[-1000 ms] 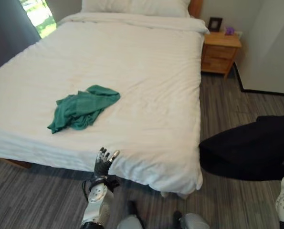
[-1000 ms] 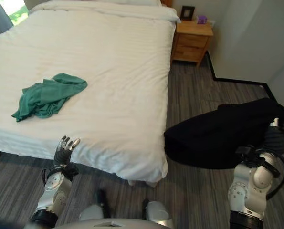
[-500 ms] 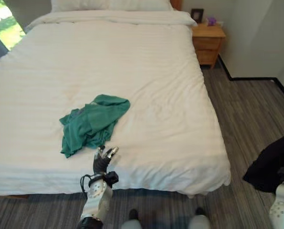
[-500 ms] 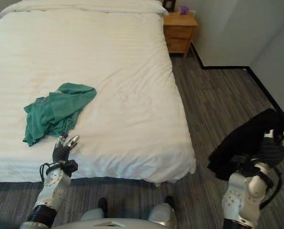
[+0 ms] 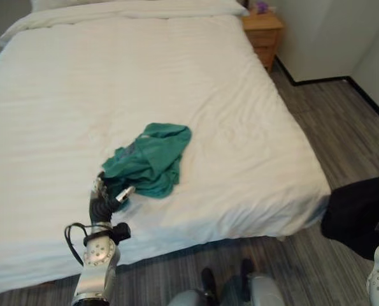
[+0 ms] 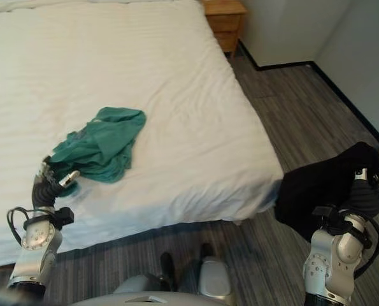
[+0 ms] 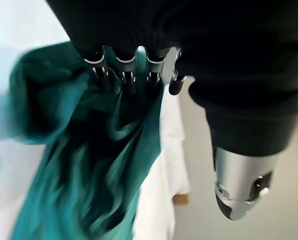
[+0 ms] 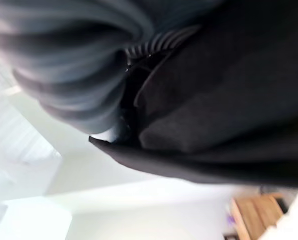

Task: Pick up bed clothes into laundry basket.

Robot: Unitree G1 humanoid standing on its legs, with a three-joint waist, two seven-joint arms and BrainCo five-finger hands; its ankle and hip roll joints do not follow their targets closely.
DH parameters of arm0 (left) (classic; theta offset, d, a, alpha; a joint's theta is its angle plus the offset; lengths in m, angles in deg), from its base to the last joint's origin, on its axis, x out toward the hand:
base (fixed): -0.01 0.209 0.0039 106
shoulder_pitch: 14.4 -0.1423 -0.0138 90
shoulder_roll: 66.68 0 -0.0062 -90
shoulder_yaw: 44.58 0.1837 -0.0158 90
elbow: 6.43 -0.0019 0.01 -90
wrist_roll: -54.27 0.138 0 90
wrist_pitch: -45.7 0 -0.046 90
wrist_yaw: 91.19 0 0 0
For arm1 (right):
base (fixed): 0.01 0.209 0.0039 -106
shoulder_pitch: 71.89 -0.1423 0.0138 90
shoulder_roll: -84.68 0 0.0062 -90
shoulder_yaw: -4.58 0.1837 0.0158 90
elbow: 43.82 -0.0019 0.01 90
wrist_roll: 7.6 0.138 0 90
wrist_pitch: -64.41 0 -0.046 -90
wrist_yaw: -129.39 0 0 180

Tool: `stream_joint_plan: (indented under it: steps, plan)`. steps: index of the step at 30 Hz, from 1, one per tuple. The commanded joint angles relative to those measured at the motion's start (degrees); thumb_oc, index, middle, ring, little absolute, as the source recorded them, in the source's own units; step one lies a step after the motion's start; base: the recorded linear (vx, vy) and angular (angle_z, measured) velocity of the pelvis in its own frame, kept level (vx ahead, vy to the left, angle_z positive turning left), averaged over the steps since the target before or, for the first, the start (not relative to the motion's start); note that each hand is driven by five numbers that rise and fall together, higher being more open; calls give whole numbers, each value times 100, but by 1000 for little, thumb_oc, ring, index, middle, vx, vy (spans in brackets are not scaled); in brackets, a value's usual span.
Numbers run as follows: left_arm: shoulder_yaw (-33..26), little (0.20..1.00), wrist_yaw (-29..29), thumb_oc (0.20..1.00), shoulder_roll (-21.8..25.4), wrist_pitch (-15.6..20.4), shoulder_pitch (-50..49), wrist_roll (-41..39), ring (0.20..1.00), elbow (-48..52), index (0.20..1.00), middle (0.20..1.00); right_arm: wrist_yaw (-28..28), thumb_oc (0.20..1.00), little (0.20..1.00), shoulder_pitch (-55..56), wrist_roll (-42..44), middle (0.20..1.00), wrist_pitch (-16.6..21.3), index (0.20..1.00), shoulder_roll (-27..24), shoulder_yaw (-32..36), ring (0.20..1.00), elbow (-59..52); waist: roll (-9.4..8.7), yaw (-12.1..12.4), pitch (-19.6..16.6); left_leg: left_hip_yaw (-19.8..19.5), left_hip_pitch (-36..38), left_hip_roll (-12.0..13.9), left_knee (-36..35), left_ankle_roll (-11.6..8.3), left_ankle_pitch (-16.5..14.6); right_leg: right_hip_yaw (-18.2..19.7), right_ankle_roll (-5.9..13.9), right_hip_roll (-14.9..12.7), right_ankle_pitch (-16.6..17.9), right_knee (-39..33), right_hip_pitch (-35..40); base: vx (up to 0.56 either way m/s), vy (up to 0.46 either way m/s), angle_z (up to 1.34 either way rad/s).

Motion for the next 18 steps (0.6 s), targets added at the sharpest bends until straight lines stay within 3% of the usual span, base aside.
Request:
stream_joint_plan:
  steps: [1,6,8,9,10,12,13,18]
  plan:
    - [-356,1000,150,1000,610,286,201,403,1000,245,1000,1000,-129,200,200,-428,-210,200,331,200,-399,104,200,150,-190,25,-234,-692,300,499,-403,-655,91,-3,178,85,685,-458,178,39,-37,8]
    - [-508,1000,231,1000,1209,293,719,563,1000,350,1000,1000,-287,200,200,-410,-127,200,214,200,-397,-19,200,175,-282,36,-397,-627,363,555,-408,-698,45,-46,184,105,616,-886,448,45,-31,9]
    - [-381,1000,230,1000,1679,135,1064,1067,1000,246,1000,1000,-363,200,200,-390,-64,200,161,200,-426,-79,200,231,-291,1,-450,-603,403,566,-408,-718,22,-31,195,126,621,-999,535,34,-9,-7]
    - [-360,1000,242,1000,1692,129,1096,1090,1000,228,1000,1000,-366,200,200,-393,-62,200,160,200,-411,-71,200,232,-303,9,-445,-603,403,568,-408,-720,19,-32,195,129,626,-1010,541,36,-7,-13]
    - [-274,1000,253,1000,2132,74,1325,1485,1000,101,1000,1000,-445,200,200,-351,-56,200,119,200,-425,-94,200,238,-294,-33,-485,-563,436,589,-408,-739,5,-9,206,138,631,-1096,600,39,-9,-10]
    - [-164,1000,236,1000,2311,10,1523,1644,1000,-9,1000,1000,-463,200,200,-330,-66,200,108,200,-427,-119,200,276,-310,-39,-501,-539,467,594,-408,-746,-14,-4,214,140,641,-1150,643,43,-5,-8]
    - [104,1000,60,1000,2696,-53,1894,1759,1000,-231,1000,1000,-510,200,200,-292,-64,200,37,200,-507,-165,200,337,-280,-120,-542,-481,533,603,-408,-756,-52,12,237,142,641,-1190,700,49,6,-9]
    - [1115,1000,-154,1000,3258,-357,3138,2119,1000,-1064,1000,1000,-534,200,200,-260,57,200,28,200,-597,-267,200,436,-218,-315,-595,-436,538,621,-408,-792,-51,70,266,162,673,-1264,712,34,2,-9]
